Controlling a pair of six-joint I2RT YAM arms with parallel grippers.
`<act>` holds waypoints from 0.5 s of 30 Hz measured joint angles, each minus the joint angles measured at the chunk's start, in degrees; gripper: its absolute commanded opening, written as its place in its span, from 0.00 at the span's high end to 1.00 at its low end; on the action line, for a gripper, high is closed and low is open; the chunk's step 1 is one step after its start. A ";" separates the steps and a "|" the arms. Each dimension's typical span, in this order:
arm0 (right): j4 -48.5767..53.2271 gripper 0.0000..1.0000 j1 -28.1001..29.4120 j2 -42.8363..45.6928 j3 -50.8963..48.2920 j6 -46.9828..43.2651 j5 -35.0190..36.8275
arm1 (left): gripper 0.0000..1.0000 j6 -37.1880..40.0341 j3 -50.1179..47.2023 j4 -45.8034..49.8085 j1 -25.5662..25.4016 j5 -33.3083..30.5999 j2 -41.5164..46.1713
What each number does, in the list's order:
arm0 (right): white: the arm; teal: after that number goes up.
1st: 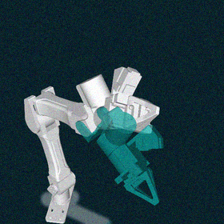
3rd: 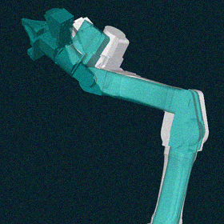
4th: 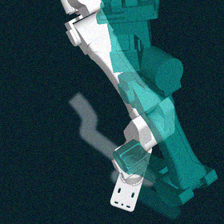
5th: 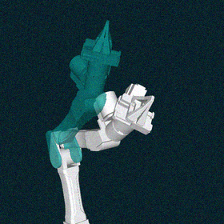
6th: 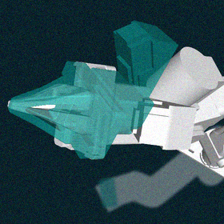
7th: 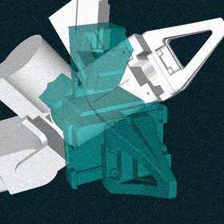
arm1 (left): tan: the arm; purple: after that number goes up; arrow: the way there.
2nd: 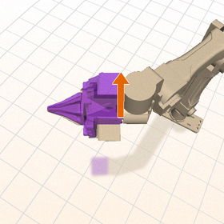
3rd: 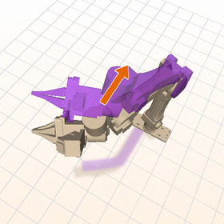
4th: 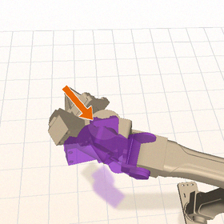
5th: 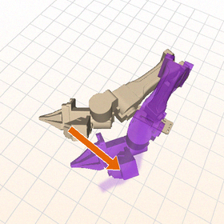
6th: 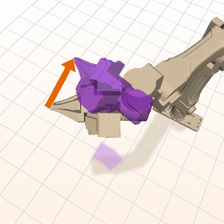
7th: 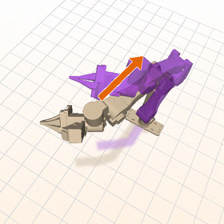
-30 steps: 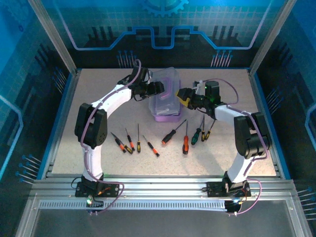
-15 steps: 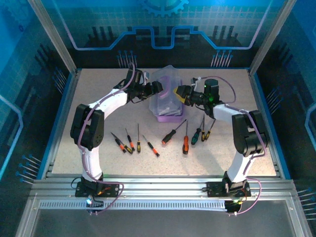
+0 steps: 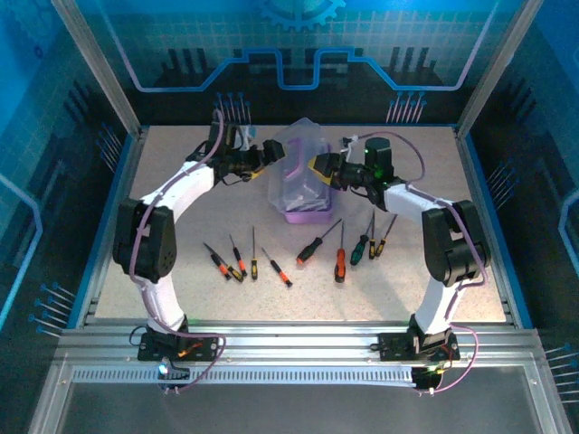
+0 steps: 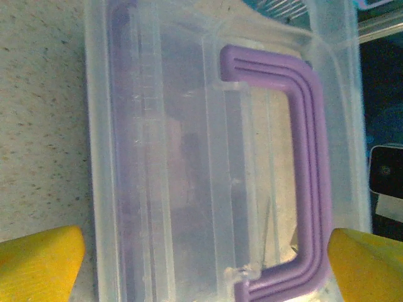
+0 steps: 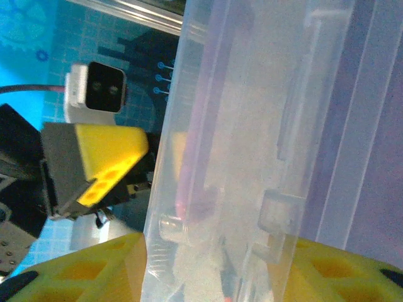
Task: Pack the tool kit
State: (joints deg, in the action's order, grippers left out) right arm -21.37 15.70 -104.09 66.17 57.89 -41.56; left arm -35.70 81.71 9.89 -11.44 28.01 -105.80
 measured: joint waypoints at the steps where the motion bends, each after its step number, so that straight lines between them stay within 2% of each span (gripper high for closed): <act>1: 1.60 0.44 0.48 0.02 0.83 -1.09 0.48 | 0.01 -0.04 -0.94 -0.59 0.57 0.35 0.70; 9: 11.28 0.43 3.45 0.04 5.86 -7.58 3.74 | 0.01 -2.60 -10.45 -7.63 3.17 3.78 2.25; 15: 16.63 0.42 4.52 0.04 9.66 -10.34 5.73 | 0.01 -4.15 -13.35 -12.94 3.39 5.77 2.51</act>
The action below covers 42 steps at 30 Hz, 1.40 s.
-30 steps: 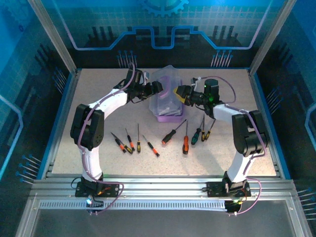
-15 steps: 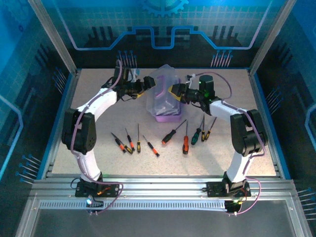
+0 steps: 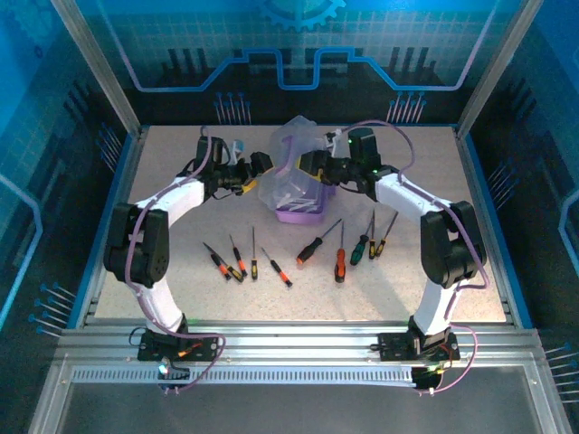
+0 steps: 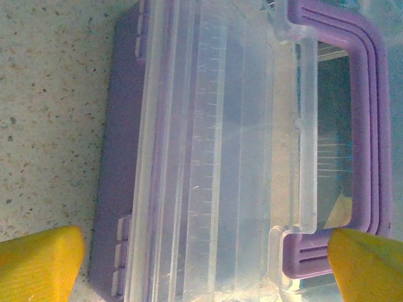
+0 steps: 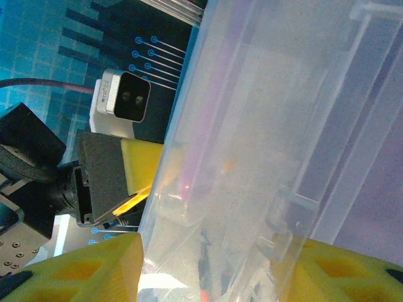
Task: Pack the tool kit
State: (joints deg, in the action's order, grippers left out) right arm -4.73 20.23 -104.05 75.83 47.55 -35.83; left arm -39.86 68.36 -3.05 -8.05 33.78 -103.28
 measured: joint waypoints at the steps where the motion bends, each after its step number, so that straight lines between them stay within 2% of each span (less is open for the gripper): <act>1: 0.59 0.42 0.15 0.00 0.76 -0.31 0.26 | 0.01 -0.76 -0.76 -1.86 0.02 0.72 0.07; 6: 2.60 0.41 1.25 -0.02 4.15 -0.96 1.55 | 0.01 -7.37 -6.08 -14.12 0.09 4.11 0.13; 11: 5.51 0.40 2.51 -1.42 8.15 -1.55 3.08 | 0.01 -12.04 -9.27 -20.98 0.35 4.42 0.13; 19: 9.90 0.38 4.15 -5.35 15.43 -2.80 4.44 | 0.01 -14.95 -13.51 -25.68 1.66 2.47 2.01; 27: 14.58 0.40 5.97 -8.26 22.53 -5.01 5.33 | 0.00 -18.86 -19.34 -31.39 5.92 0.48 5.86; 34: 15.67 0.39 7.50 -11.39 26.29 -5.84 5.27 | 0.01 -23.28 -22.99 -37.88 6.19 0.57 5.29; 42: 19.10 0.39 8.31 -14.19 30.56 -6.64 5.42 | 0.01 -24.76 -23.21 -39.32 7.08 0.55 5.07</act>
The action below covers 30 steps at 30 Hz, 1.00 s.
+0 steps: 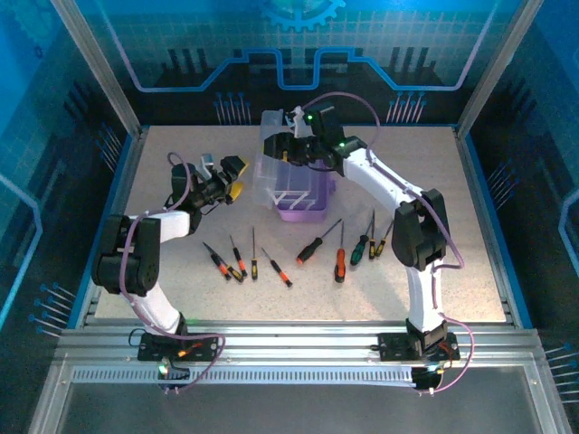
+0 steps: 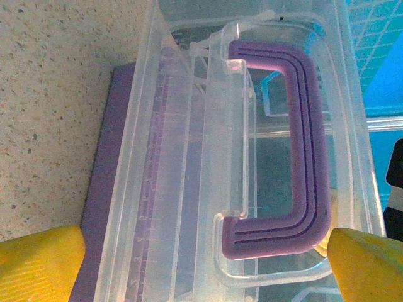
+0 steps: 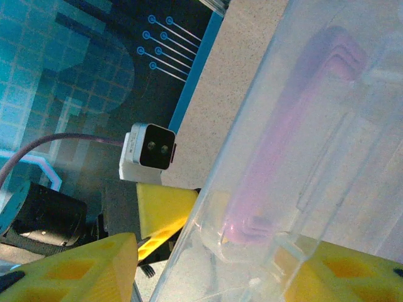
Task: Pack the tool kit
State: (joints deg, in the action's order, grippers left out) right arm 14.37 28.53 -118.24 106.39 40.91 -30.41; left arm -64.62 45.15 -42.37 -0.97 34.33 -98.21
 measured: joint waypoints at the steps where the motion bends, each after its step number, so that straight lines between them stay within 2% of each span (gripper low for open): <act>1: 0.59 0.38 0.00 0.02 0.33 -0.33 0.04 | 0.01 -0.02 0.00 0.00 0.13 0.00 0.00; 7: 4.96 0.35 0.00 0.07 1.99 -3.45 2.16 | 0.01 0.20 0.00 0.94 0.48 -0.02 0.22; 18: 7.19 0.33 -0.85 1.90 1.18 -5.86 4.44 | 0.01 7.76 3.85 17.49 0.48 -2.03 6.21; 24: 6.73 0.31 -1.42 5.09 -0.22 -6.23 3.50 | 0.01 16.00 11.69 35.95 -0.39 -10.25 10.67; 30: 2.56 0.23 -4.83 12.68 -8.98 -5.88 3.19 | 0.01 28.72 32.57 60.41 -6.99 -26.40 11.34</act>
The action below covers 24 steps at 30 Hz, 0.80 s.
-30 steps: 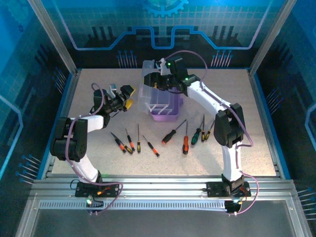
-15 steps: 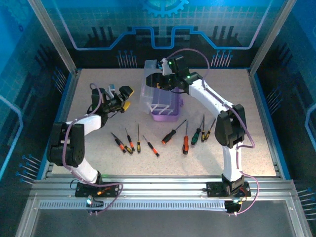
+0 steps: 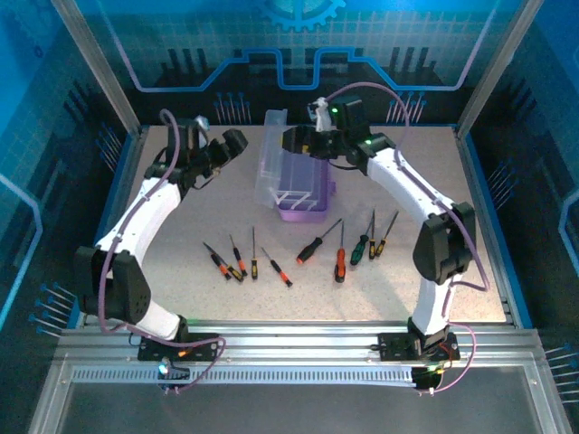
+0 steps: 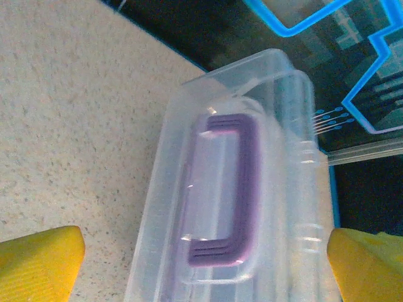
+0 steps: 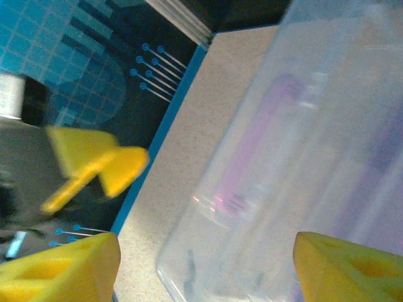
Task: Pack the tool kit
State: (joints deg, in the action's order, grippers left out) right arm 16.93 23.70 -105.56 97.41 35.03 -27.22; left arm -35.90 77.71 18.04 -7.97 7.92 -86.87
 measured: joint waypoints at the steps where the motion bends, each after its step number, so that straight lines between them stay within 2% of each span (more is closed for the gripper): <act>1: -1.33 0.22 -1.01 1.81 -2.75 0.02 0.20 | 0.01 1.95 3.85 3.74 -1.40 -2.38 -0.28; 7: -7.19 0.20 -9.03 9.90 -19.65 0.70 1.20 | 0.01 10.54 17.07 18.12 -9.22 -14.75 -3.43; 11: -9.79 0.17 -13.42 10.54 -29.40 0.90 1.31 | 0.01 14.03 23.04 25.97 -14.05 -19.08 -8.87; 18: -11.65 0.16 -14.47 10.84 -37.79 0.28 1.73 | 0.01 17.22 32.52 34.64 -20.22 -23.65 -18.34; 24: -15.30 0.15 -15.17 11.04 -40.48 0.31 1.29 | 0.01 18.60 39.04 39.54 -21.46 -27.04 -23.04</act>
State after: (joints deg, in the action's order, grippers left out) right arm 1.63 8.54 -94.52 56.93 35.33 -25.93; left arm -17.30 116.75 57.58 -29.43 -19.11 -109.91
